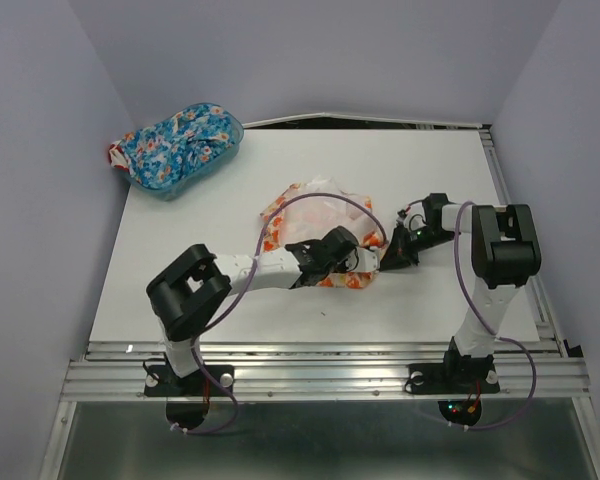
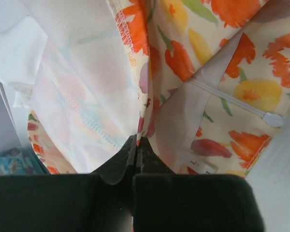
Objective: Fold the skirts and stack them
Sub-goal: Flatten the skirt out
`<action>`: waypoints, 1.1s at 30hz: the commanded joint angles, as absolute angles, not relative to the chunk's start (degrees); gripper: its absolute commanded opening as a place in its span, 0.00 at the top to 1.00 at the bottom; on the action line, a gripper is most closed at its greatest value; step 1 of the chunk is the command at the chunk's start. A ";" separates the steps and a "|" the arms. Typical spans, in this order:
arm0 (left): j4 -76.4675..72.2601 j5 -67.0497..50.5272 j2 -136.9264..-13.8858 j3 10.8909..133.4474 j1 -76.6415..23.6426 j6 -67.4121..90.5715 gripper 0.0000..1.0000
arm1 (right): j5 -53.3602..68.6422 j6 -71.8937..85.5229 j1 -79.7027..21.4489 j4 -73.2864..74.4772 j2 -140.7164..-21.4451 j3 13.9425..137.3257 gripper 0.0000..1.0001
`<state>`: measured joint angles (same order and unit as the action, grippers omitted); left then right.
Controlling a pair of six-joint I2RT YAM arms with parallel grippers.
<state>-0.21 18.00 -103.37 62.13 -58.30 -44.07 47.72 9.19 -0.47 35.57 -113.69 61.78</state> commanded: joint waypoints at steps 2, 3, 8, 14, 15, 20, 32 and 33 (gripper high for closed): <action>5.86 9.96 -93.35 68.72 -56.96 -41.58 0.97 | 38.32 4.84 -0.79 33.66 -111.36 62.84 0.99; 7.45 8.63 -93.17 69.60 -56.69 -41.14 0.97 | 38.06 4.66 -0.79 33.66 -111.10 62.93 0.99; 15.11 0.54 -94.39 78.38 -52.92 -35.87 1.00 | 38.14 0.97 -0.79 36.65 -109.34 64.16 0.99; 20.56 -10.54 -103.25 94.90 -40.36 -28.23 1.00 | 36.22 -6.76 -0.79 42.62 -106.44 65.91 0.99; 21.26 -12.11 -106.75 97.44 -38.43 -25.86 1.00 | 35.78 -7.64 -0.79 44.19 -106.00 66.27 0.99; 22.05 -14.49 -121.33 115.63 -27.36 -18.55 1.00 | 33.31 -12.65 -0.79 48.42 -105.03 67.15 0.99; 29.09 -20.40 -129.05 128.06 -24.17 -19.06 0.45 | 38.85 -11.96 -1.85 51.94 -105.29 72.50 0.87; 29.96 -19.78 -127.28 127.19 -23.73 -19.59 0.42 | 38.33 -11.69 -1.85 52.20 -105.12 74.34 0.82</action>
<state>30.57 -20.23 -139.06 127.76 -24.77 -17.91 37.95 -11.90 -1.26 48.97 -106.74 68.31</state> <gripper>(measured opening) 0.544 0.113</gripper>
